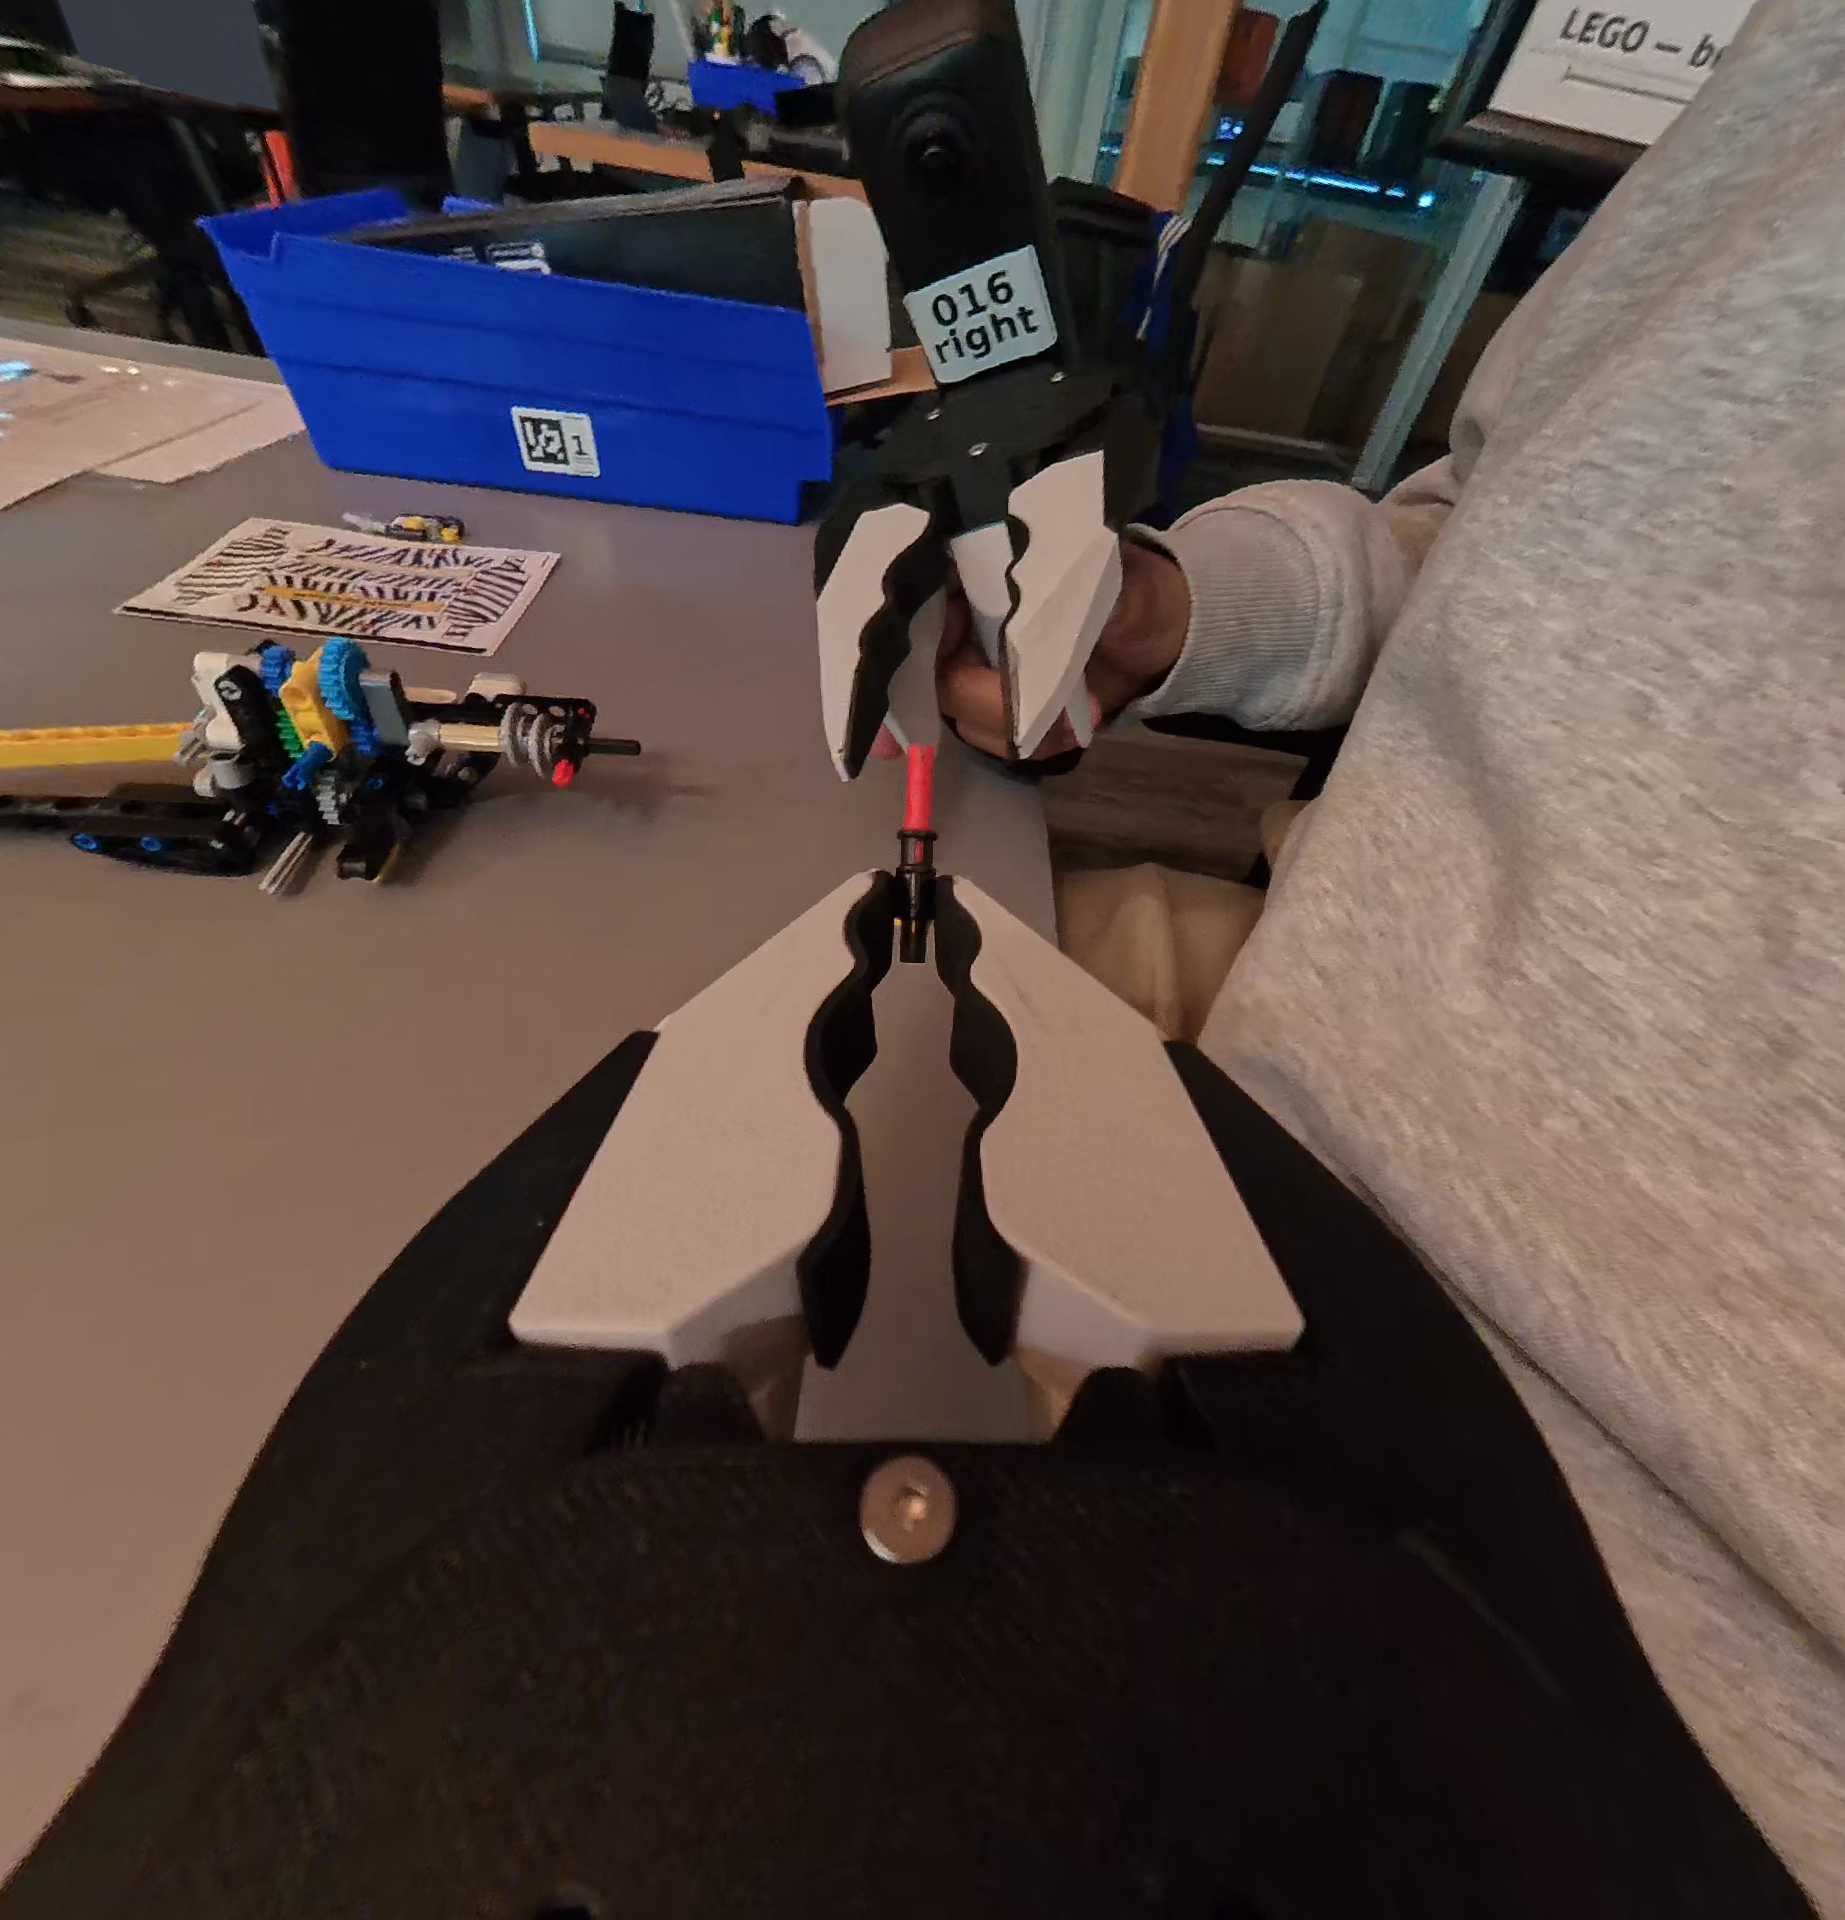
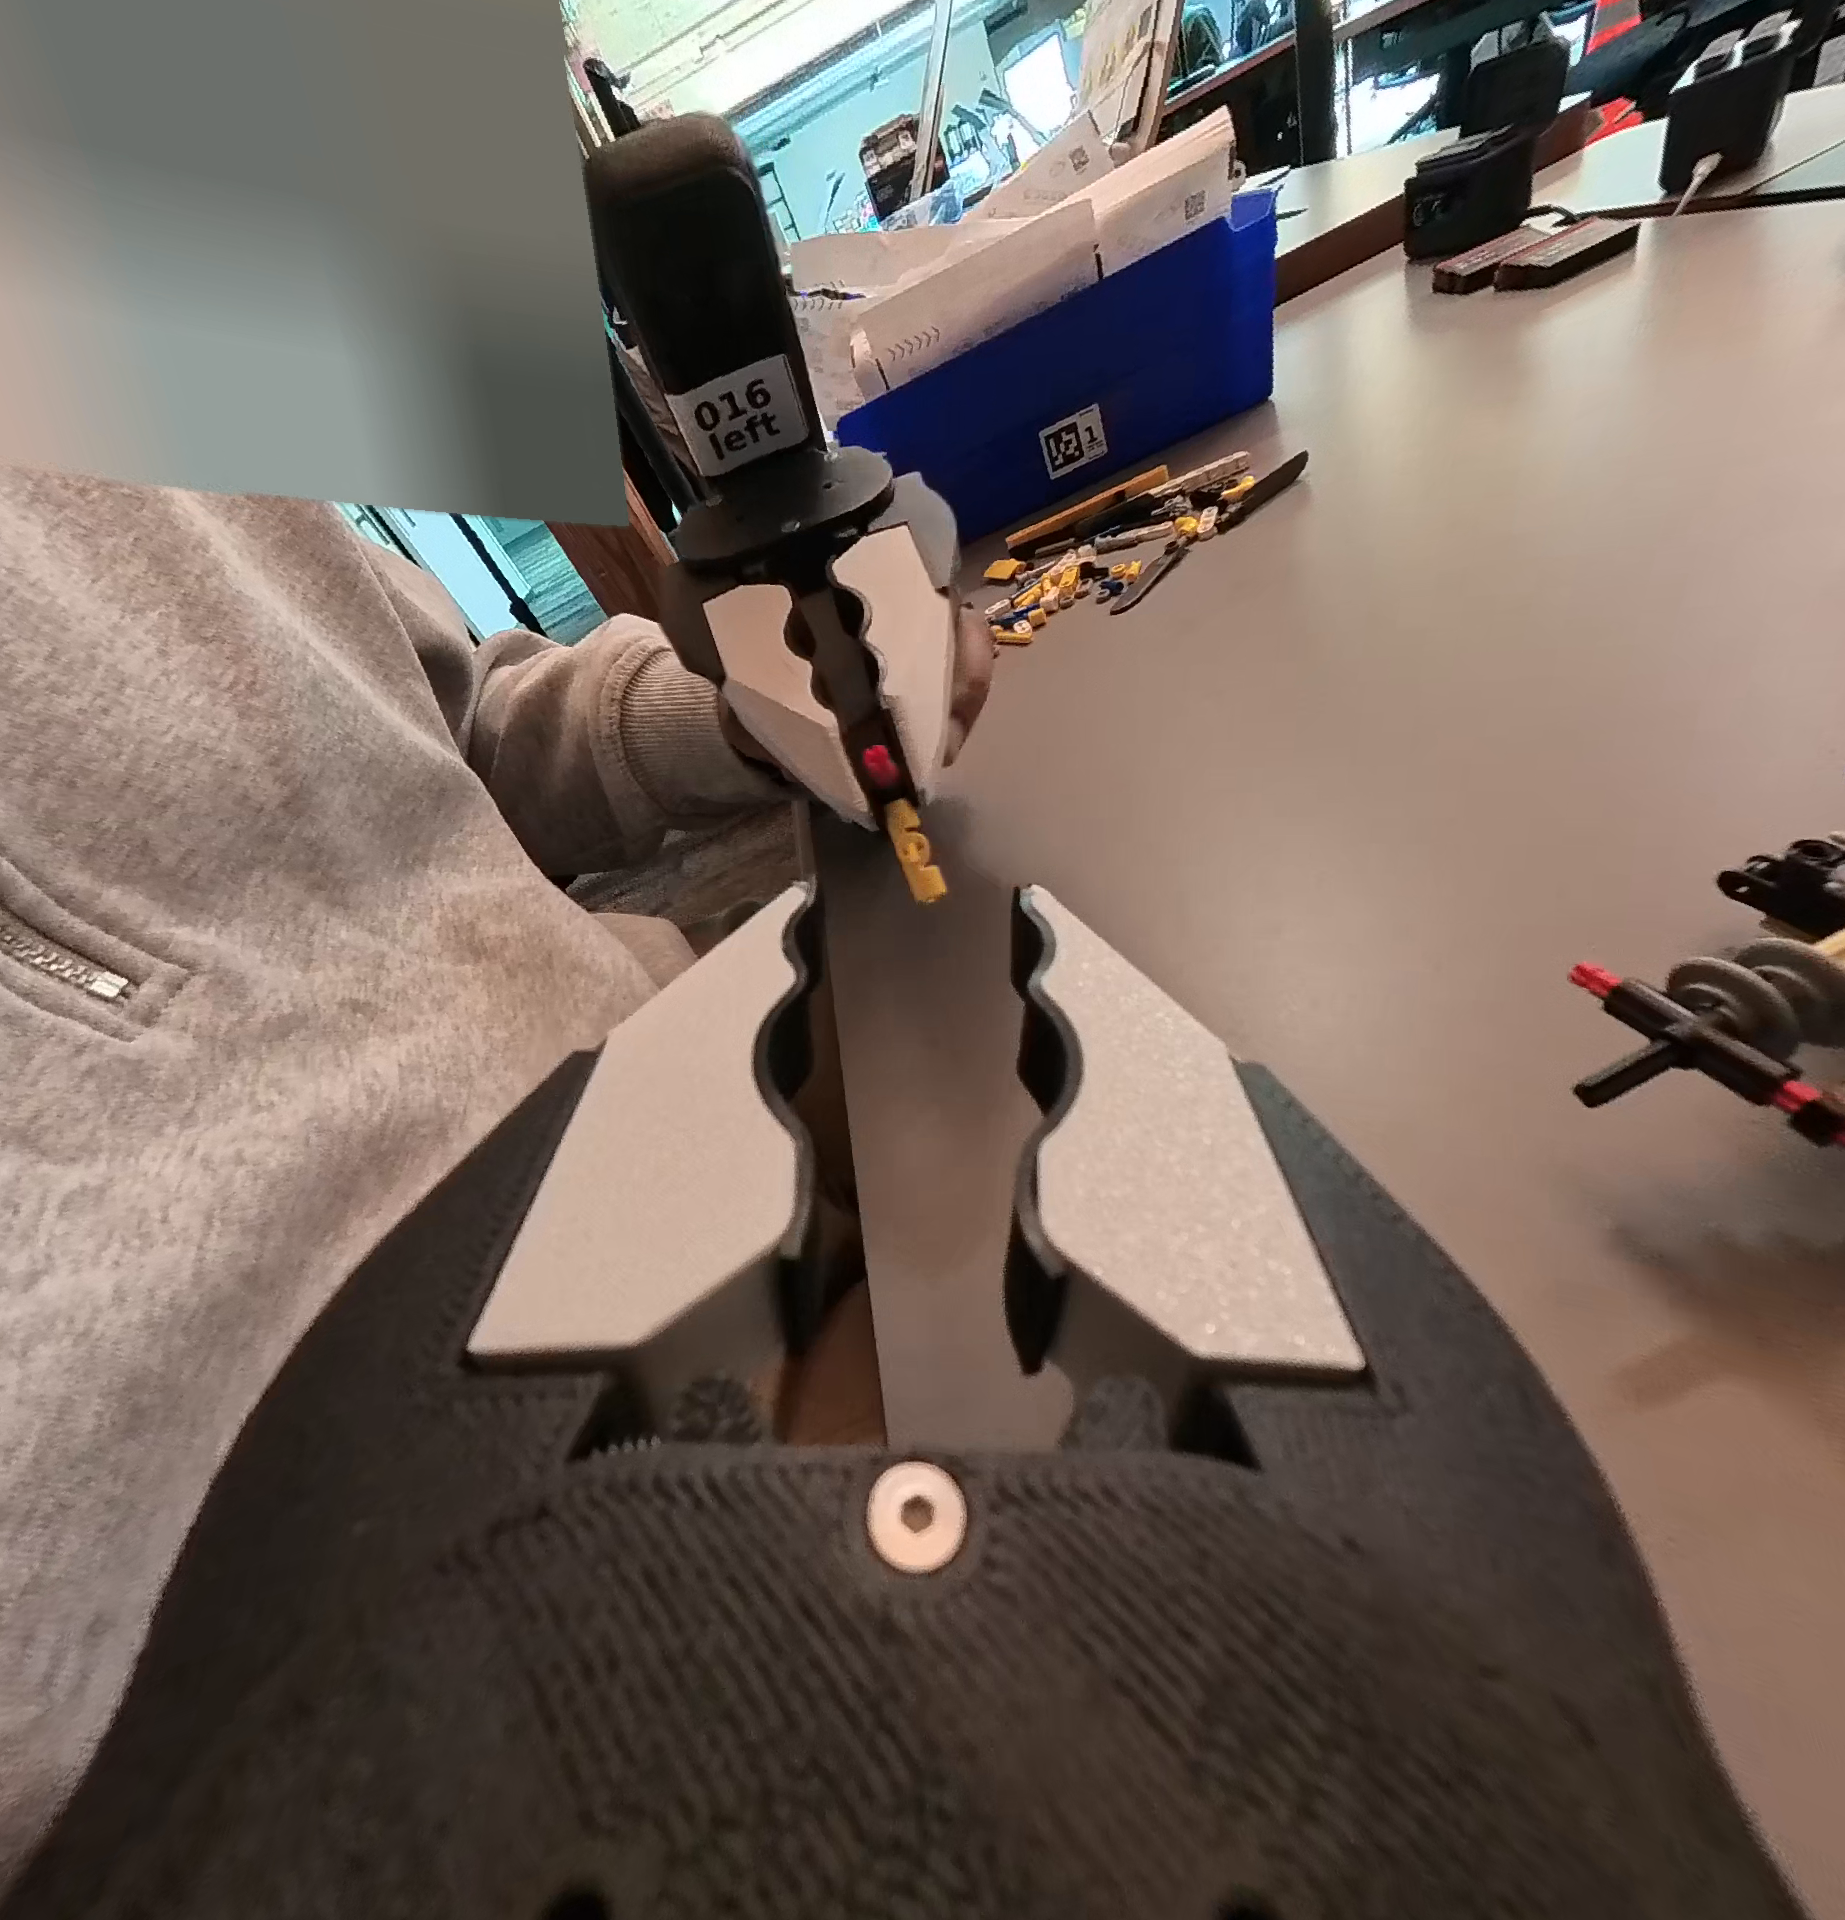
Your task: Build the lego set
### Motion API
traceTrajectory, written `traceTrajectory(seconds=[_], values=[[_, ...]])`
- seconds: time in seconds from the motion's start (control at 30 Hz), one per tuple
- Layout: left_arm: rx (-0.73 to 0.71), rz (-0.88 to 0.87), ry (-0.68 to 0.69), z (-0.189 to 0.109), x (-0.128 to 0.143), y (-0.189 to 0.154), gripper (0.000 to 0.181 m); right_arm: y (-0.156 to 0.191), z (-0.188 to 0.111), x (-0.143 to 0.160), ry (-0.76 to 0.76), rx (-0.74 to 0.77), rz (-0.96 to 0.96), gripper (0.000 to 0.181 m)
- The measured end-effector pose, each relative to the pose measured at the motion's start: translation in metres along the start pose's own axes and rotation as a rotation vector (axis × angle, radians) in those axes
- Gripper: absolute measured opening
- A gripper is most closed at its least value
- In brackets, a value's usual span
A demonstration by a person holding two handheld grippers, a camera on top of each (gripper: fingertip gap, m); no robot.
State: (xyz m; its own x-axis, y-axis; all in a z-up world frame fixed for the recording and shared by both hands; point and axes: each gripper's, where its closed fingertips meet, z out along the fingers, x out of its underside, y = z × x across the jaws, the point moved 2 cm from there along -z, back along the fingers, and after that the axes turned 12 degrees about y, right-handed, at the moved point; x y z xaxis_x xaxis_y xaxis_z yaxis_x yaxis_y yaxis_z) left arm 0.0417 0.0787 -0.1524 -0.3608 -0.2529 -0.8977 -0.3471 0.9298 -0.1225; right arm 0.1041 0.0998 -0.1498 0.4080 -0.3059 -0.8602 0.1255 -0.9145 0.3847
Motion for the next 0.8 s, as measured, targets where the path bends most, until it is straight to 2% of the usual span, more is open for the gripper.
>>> traceTrajectory(seconds=[0.6, 0.7, 0.8], values=[[0.024, -0.024, -0.001, 0.002, -0.001, -0.002, 0.005, 0.006, 0.02, 0.008, 0.103, 0.103, -0.124, 0.024], [0.052, -0.087, -0.041, 0.001, -0.004, 0.0, 0.005, 0.003, 0.021, 0.009, 0.116, 0.125, -0.122, 0.021], [0.193, -0.24, -0.157, -0.005, -0.016, -0.003, 0.004, 0.006, 0.02, 0.001, 0.055, 0.088, -0.085, 0.021]])
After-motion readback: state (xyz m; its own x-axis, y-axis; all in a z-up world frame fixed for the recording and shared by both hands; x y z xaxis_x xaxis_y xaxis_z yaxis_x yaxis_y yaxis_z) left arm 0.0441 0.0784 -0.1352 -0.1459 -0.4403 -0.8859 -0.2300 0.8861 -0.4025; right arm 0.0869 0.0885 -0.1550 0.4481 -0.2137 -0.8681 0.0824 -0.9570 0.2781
